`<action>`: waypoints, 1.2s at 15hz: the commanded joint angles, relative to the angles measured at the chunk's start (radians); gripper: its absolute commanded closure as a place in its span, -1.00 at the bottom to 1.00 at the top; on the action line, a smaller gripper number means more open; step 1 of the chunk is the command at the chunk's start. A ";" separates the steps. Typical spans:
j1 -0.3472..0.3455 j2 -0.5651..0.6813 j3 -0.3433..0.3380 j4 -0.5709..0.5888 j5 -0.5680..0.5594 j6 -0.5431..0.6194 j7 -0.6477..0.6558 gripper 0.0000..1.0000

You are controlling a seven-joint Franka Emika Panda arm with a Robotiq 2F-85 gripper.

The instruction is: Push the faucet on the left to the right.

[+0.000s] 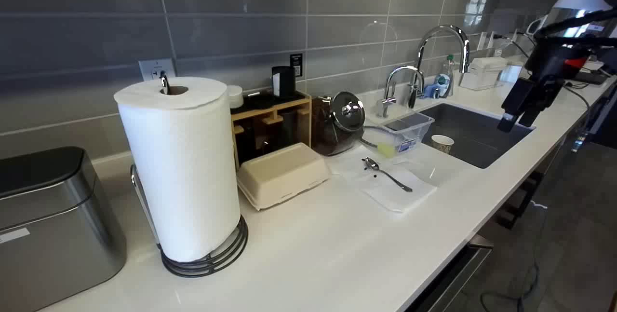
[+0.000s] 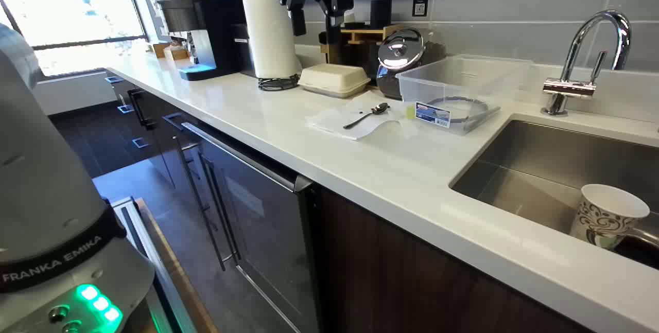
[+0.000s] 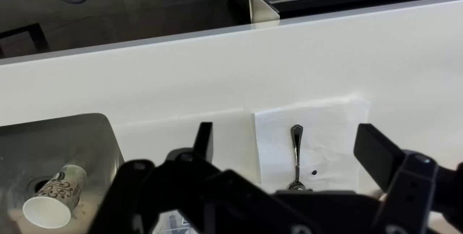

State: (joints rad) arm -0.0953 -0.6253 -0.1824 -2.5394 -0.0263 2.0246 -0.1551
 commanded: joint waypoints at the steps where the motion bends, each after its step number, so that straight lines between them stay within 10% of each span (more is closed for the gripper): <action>1: -0.007 0.001 0.006 0.002 0.004 -0.003 -0.004 -1.00; 11: -0.012 0.086 -0.003 0.059 -0.003 0.043 -0.002 -1.00; 18: -0.022 0.438 -0.108 0.445 0.050 0.091 -0.012 -1.00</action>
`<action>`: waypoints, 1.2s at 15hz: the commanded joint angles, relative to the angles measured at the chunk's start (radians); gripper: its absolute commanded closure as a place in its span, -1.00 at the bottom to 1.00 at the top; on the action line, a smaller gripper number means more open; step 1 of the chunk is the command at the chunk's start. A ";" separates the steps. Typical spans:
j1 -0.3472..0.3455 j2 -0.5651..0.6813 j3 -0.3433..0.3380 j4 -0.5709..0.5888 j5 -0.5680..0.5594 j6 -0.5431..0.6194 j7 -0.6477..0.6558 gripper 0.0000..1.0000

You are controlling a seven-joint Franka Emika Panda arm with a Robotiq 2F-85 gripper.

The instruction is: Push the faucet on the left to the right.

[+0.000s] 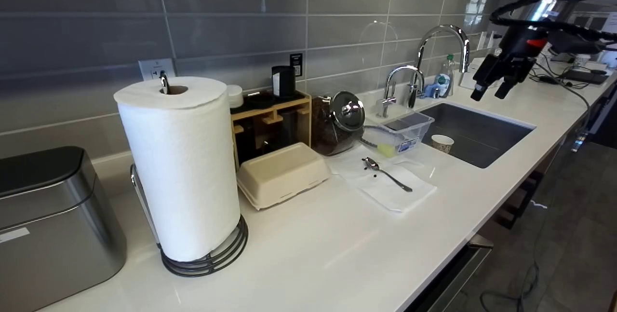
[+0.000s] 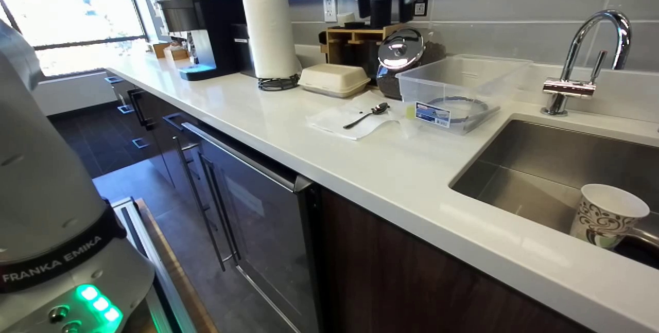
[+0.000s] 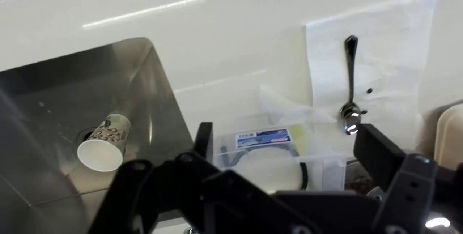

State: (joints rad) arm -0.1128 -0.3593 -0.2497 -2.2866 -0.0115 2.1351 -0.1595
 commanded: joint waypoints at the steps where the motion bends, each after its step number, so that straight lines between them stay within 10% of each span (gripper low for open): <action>1: -0.028 0.220 -0.037 0.258 0.061 -0.044 0.003 -1.00; 8: -0.155 0.564 -0.076 0.671 0.205 -0.014 0.196 -1.00; 9: -0.144 0.446 -0.052 0.536 0.162 -0.010 0.144 -1.00; 15: -0.156 0.469 -0.042 0.565 0.163 -0.008 0.145 -1.00; 18: -0.153 0.592 -0.045 0.628 0.161 0.229 0.293 -1.00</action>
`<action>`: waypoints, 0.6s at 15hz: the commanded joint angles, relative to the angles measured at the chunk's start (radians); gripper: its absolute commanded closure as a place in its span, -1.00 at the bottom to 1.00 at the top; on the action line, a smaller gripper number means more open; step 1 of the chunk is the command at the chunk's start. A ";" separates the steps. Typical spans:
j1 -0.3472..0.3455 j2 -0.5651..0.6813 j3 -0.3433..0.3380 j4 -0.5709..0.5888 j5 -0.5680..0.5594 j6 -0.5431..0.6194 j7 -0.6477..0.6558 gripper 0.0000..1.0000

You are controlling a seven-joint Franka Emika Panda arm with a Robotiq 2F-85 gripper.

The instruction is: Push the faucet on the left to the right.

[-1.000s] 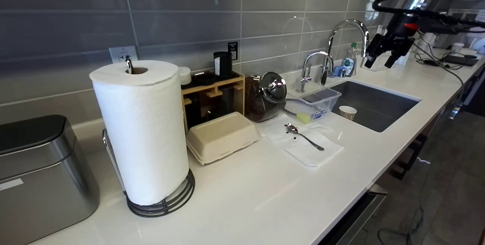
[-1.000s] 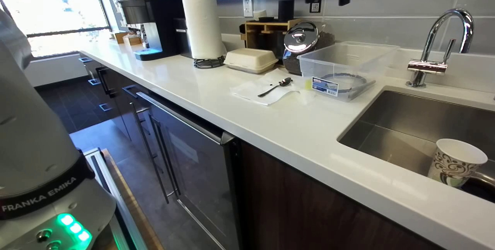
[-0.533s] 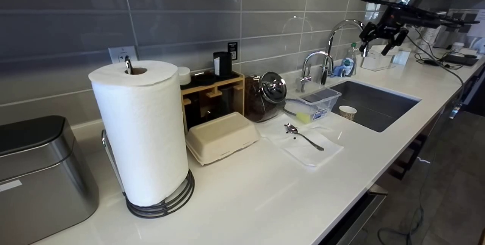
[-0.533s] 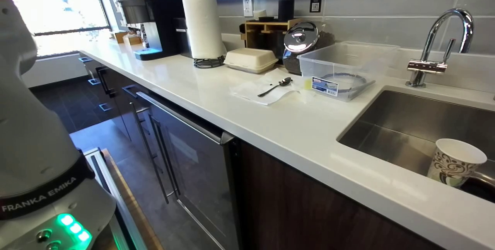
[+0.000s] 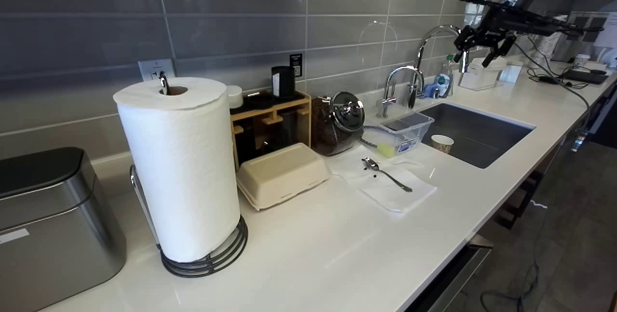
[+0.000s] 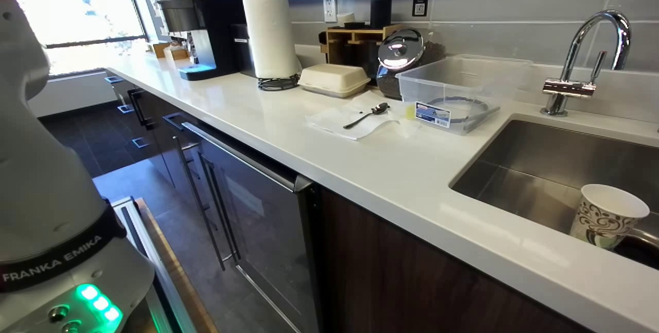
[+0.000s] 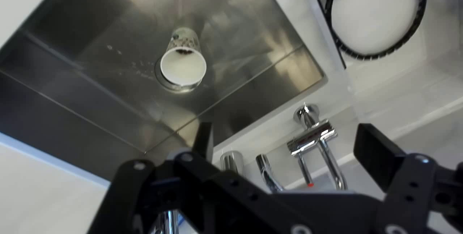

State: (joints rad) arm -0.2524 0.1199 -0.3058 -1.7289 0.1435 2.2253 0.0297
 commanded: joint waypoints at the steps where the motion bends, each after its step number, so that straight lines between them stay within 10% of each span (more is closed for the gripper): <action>1: -0.015 0.148 0.007 0.100 -0.001 0.177 0.156 -1.00; 4: -0.031 0.274 -0.008 0.232 0.006 0.241 0.296 -1.00; 5: -0.032 0.305 -0.019 0.271 -0.005 0.239 0.355 -0.50; 9: -0.019 0.371 -0.101 0.397 -0.088 0.217 0.577 0.02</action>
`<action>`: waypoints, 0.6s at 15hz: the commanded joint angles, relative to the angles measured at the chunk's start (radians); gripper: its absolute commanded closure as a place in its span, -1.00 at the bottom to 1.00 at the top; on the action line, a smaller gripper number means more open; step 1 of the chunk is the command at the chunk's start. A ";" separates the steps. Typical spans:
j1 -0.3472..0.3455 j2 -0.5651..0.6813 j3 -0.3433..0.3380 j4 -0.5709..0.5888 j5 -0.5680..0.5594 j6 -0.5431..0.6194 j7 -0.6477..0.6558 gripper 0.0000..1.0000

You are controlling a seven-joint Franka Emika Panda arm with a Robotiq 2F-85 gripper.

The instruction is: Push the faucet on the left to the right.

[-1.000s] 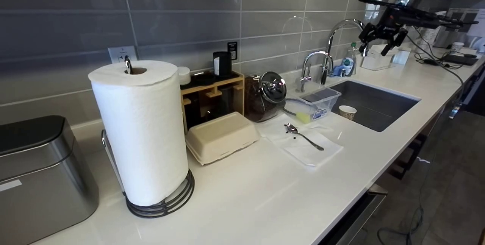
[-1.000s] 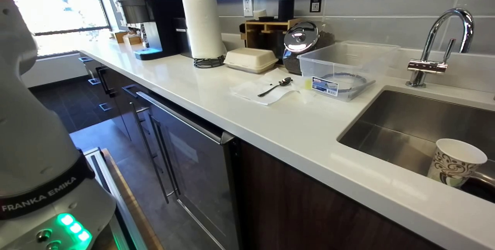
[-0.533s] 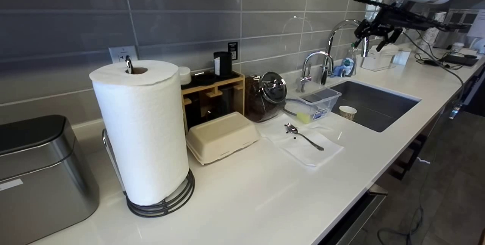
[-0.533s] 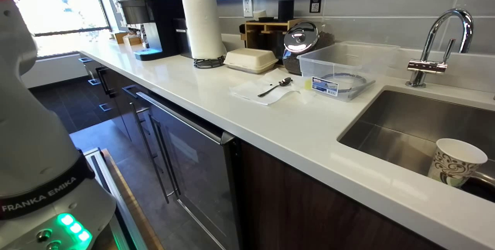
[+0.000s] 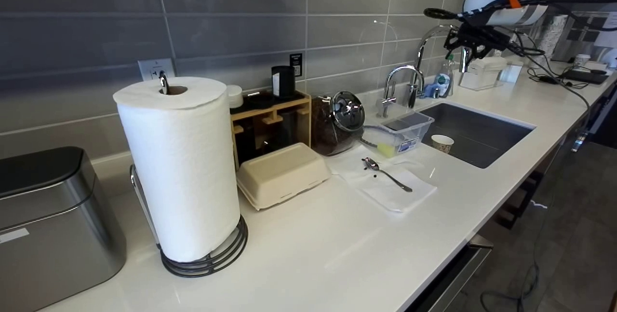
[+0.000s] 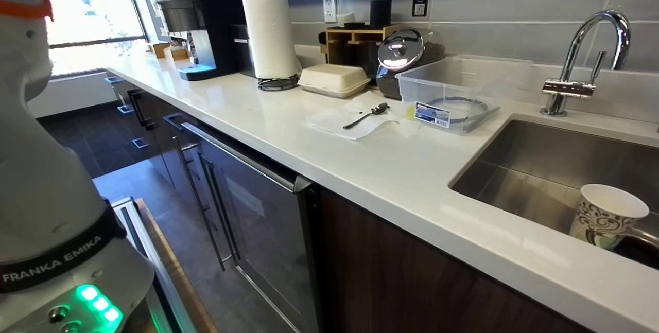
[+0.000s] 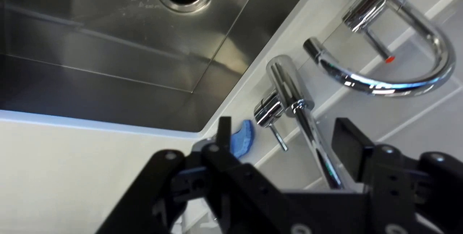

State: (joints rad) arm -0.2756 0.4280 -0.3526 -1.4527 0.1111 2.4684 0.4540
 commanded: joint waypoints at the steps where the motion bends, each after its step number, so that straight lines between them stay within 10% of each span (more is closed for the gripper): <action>1: -0.005 0.088 -0.068 0.165 -0.062 -0.025 0.196 0.16; 6: -0.038 0.213 -0.138 0.341 -0.109 -0.020 0.458 0.91; 9: -0.039 0.287 -0.185 0.404 -0.092 -0.009 0.556 1.00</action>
State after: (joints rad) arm -0.3032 0.6090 -0.5005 -1.1641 0.0227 2.4682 0.8964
